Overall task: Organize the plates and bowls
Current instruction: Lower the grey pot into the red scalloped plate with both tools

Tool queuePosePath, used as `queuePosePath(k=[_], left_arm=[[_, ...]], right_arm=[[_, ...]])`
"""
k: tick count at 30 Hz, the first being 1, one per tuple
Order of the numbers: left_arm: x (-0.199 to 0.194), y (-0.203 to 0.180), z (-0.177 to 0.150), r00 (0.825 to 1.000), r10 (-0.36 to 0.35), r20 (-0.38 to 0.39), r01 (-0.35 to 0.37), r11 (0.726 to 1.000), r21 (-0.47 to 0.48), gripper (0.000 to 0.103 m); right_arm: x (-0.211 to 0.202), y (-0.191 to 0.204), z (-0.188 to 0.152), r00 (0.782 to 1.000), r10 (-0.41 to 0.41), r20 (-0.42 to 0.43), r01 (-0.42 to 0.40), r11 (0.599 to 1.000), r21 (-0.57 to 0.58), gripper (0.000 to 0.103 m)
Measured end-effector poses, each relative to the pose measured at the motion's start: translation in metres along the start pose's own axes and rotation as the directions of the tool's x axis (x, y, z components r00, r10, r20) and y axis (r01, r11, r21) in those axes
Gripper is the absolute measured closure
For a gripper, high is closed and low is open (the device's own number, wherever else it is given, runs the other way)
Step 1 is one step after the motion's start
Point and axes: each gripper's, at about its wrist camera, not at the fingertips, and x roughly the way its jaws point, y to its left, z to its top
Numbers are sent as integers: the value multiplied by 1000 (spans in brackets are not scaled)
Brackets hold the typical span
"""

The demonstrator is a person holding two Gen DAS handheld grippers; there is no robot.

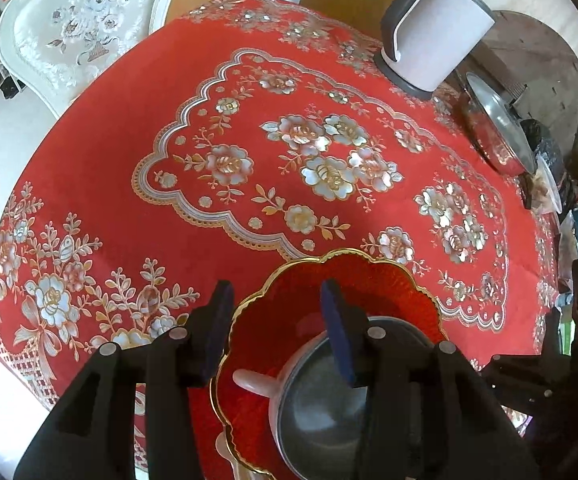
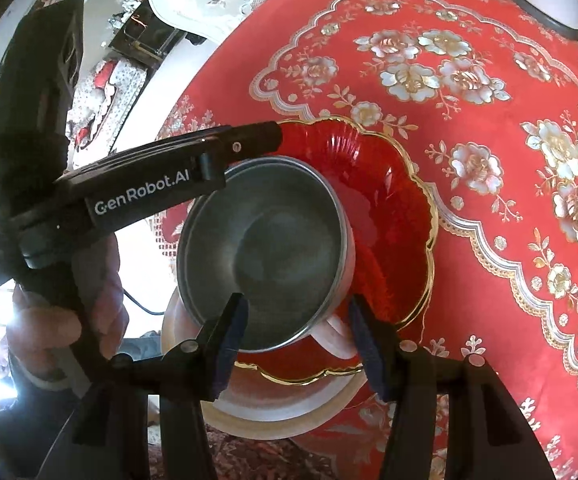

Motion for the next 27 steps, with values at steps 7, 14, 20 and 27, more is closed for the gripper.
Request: queuePosePath(k=[7,14,20,27], left_arm=[[-5,-4,-3,999,31,29,-32,999,11,60],[-20,-5,-9,996,49,74,-48,999,-8,60],[-31,1,-14,995,34,92,-29,998,-57,60],[-60,-3,-38,984,123,132,-109,988,-112,60]], right_arm=[[-2,3,-1,1000,-3,17,3,1000,-9,47],[-11,5,-2,998,-6,63,7,1000,-15,47],[-17,7,-2,997,0,81,1,1000,-18,47],[-41,11,-16,985,-58,161,66,997,-39,47]])
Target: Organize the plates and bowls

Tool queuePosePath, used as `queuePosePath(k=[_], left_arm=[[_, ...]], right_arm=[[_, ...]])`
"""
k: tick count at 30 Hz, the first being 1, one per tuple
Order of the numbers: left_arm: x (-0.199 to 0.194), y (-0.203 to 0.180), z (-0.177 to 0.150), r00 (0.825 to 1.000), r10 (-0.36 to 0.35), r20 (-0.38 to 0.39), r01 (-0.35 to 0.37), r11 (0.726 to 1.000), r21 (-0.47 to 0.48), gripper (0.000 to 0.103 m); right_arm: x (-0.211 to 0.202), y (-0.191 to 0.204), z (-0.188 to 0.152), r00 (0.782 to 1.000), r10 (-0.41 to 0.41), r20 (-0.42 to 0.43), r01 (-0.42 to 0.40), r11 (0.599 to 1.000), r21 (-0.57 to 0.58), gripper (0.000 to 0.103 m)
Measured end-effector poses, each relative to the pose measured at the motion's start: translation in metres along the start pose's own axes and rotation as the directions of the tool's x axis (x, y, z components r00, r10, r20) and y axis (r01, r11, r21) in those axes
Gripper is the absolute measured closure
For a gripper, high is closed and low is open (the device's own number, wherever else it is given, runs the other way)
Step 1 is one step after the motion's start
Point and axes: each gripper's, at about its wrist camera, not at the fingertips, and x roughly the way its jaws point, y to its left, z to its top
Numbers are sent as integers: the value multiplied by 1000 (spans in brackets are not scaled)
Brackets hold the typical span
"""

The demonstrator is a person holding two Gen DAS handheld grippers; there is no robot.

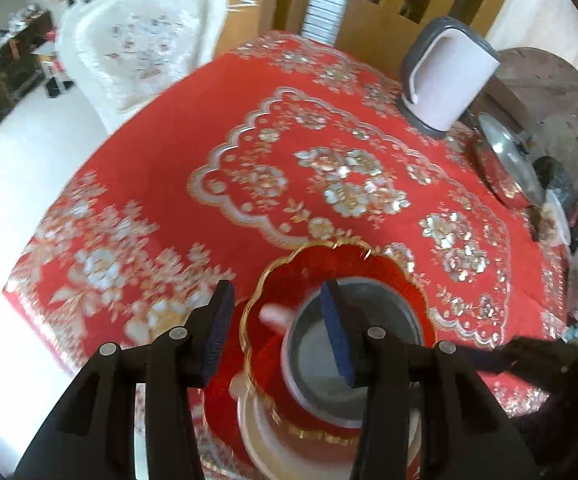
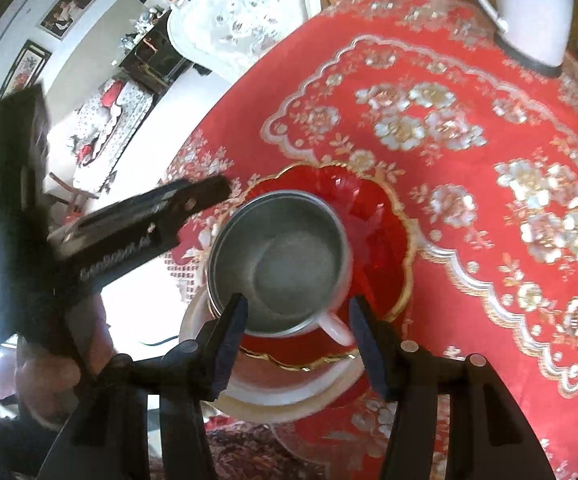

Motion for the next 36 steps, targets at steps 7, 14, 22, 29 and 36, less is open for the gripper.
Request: queuePosePath(k=[7,14,22,29,36], left_arm=[[-28,-19,-43,996,83,13,-82,994,-73,52],[-34,-31,-66,980,198,-19,-199,971,-132,43],[-43,-35,-90,964,265,-2,-262,951,-164,43],[-40,-40,-94,961,278,-13,-277,951,-139,42],[-38,-40,-89,956,294,-7,-293,949,-117,42]], right_arm=[[-31,4,-16,983,-152,102,158,986,-52,32],[-37,0,-34,965,-233,117,240,969,-51,20],[-28,-5,-53,947,-305,99,309,951,-28,15],[-27,-8,-52,938,-329,106,332,943,-14,15],[-23,-9,-50,939,-328,98,330,944,-6,15]])
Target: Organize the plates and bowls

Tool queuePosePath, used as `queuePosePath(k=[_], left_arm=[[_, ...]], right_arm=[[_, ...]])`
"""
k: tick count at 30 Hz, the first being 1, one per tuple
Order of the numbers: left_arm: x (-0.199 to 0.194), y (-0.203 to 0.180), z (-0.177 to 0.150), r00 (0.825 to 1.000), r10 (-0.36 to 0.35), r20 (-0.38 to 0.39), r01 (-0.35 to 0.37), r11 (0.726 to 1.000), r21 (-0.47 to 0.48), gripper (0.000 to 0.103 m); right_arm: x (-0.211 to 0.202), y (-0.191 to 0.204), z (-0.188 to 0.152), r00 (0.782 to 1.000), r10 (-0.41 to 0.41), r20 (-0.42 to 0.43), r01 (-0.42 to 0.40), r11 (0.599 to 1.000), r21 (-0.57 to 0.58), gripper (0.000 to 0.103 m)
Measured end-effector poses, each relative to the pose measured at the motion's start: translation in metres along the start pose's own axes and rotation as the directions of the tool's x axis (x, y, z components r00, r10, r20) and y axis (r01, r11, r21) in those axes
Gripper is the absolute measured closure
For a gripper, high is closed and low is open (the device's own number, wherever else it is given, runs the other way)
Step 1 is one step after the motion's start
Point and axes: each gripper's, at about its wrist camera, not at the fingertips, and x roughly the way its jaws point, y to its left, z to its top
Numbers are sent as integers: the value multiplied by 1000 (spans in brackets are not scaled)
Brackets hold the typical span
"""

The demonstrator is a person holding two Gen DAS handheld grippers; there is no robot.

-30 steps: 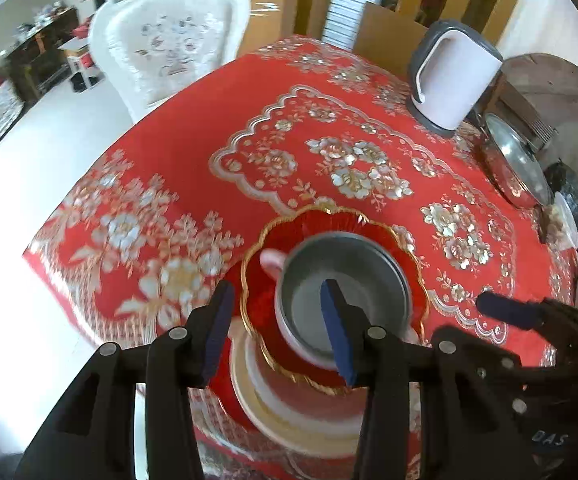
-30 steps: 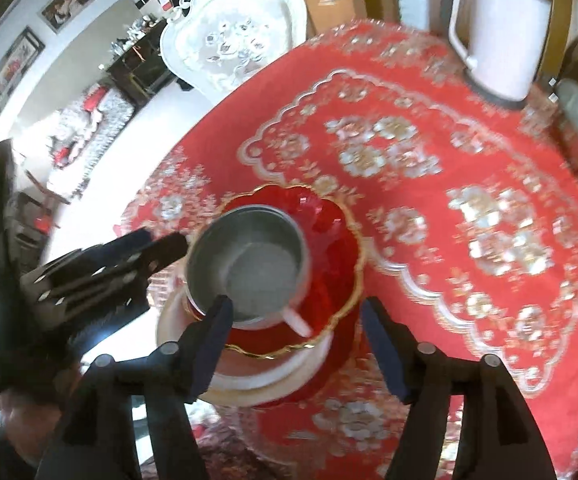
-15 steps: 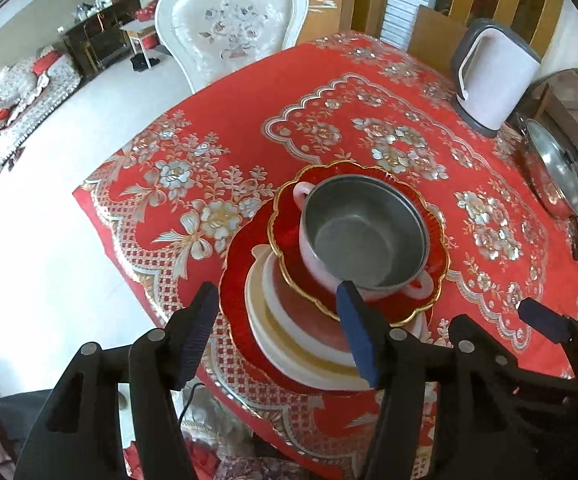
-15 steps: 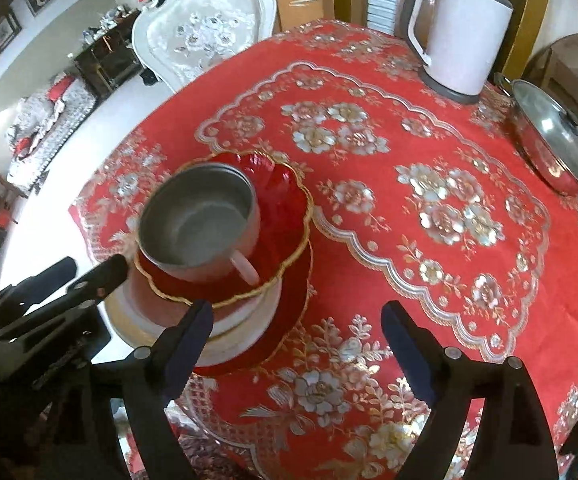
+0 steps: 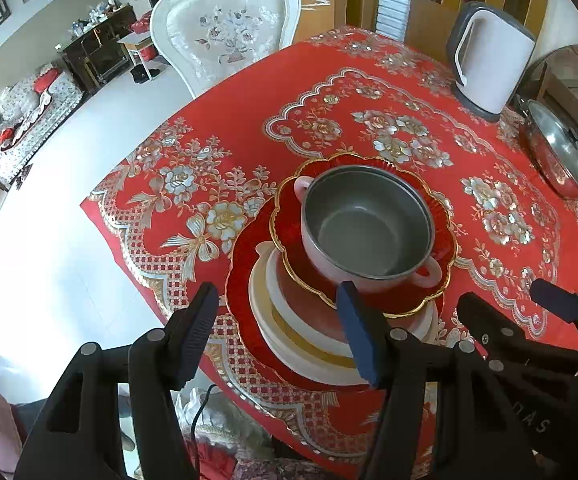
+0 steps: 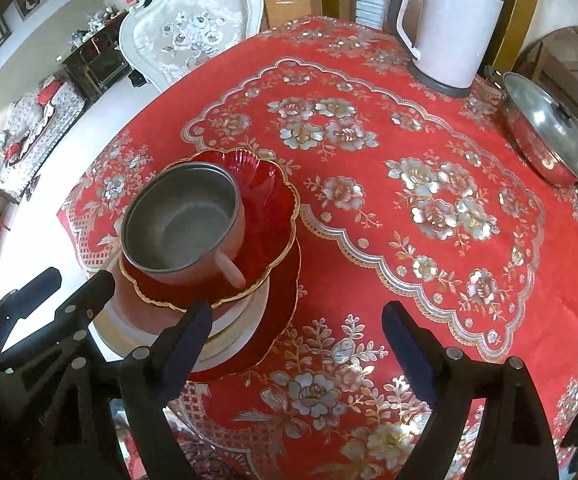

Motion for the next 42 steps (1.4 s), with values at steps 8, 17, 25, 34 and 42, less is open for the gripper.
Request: queuePosePath(k=[8,17,25,34,42], left_arm=[[1,-2,4,1000,12,1,-12,1000,10,42],[1,-2,4,1000,25,11,-25,999,22,42],[0,3,3,1000,-19,9,19,1000,20,39],[-3,2,-1,1000,-17,18,16,997,72,28],[-4,5,-2,999,-51,5,51,994,94,28]], right_arm=[[3,1,2,1000,5,-4,-5,1000,0,15],[6,1,2,1000,17,-10,-18,1000,-7,15],[4,1,1,1000,24,-5,-24,1000,-8,15],[1,-3,-1,1000,30,3,-30,1000,3,14],[-1,-3,-1,1000,30,8,-30,1000,1,14]])
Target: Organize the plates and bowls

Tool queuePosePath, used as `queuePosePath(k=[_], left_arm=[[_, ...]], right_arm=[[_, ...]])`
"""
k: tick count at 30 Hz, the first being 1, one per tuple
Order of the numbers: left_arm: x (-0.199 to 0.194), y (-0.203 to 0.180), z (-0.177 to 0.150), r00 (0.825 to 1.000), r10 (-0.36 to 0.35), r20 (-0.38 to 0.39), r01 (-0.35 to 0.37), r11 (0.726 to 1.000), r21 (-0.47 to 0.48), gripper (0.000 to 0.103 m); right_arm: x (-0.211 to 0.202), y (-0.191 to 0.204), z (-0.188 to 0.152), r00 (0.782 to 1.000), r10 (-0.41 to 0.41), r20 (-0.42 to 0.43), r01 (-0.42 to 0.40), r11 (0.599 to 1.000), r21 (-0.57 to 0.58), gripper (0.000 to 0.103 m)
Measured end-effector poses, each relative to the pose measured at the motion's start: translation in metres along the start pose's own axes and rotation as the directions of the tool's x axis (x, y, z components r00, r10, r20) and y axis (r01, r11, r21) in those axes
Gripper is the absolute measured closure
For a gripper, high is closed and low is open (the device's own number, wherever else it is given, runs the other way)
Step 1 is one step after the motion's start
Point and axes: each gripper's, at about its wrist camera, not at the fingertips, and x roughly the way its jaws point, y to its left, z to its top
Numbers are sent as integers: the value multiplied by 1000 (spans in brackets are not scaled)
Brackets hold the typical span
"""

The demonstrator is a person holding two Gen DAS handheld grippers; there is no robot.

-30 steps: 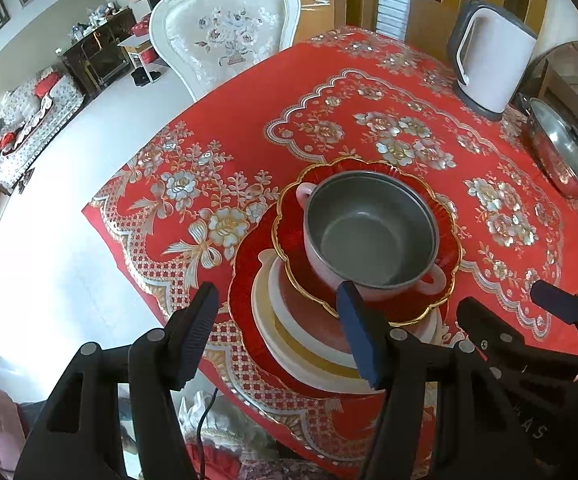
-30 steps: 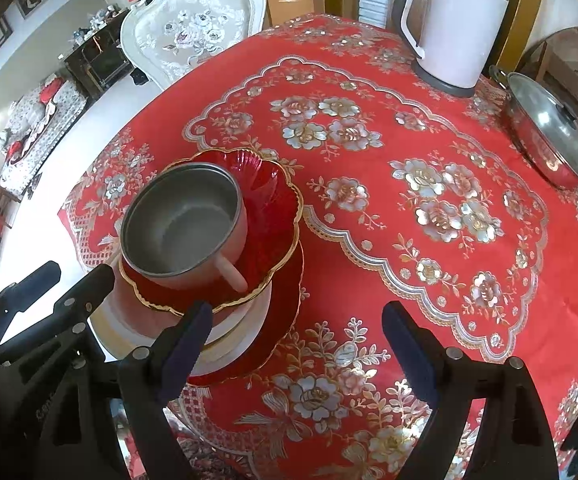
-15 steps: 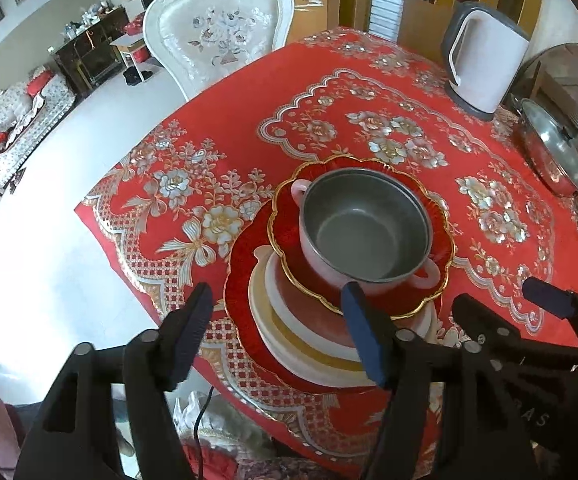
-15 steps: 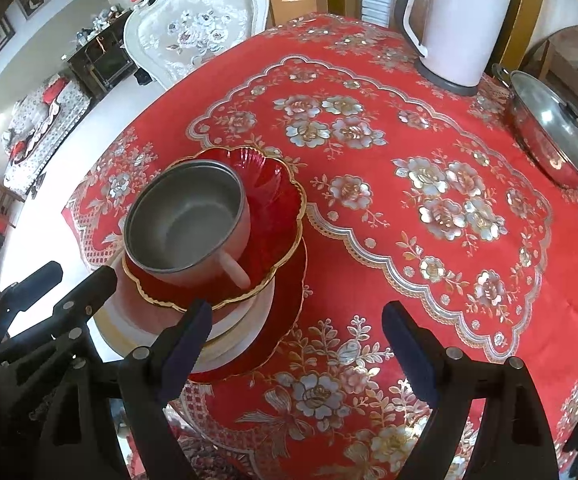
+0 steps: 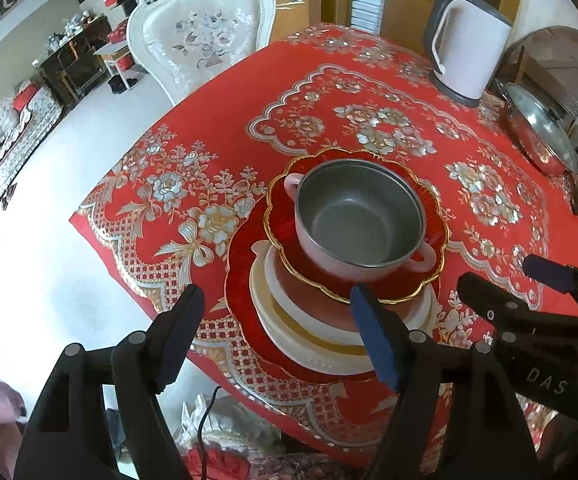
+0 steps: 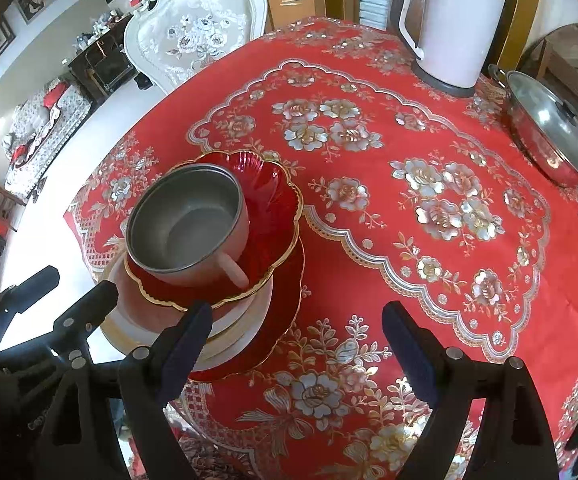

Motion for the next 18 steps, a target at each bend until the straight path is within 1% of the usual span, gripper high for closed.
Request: queuePosePath(k=[3,5,7,14,18], left_arm=[[1,0,-1,1000,7,-20,-7,1000,14,27],[3,0,-1,1000,-4,-31,4,1000,11,23],[4,1,-2,999,-13,-34,13,1000,7,23],[4,1,-3,1000,-13,-20,13,1000,12,23],[1,1,-5,1000,13,-6,-13,1000,13,23]], right_arm=[[-1,0,0,1000,5,-1,-5,1000,3,14],[-1,-1,0,1000,5,0,-5,1000,3,14],[-2,-1,0,1000,7,1,-7,1000,3,14],[-3,1,-1,1000,12,7,-12,1000,-3,14],[-4,1,-1,1000,17,12,-17,1000,-3,14]])
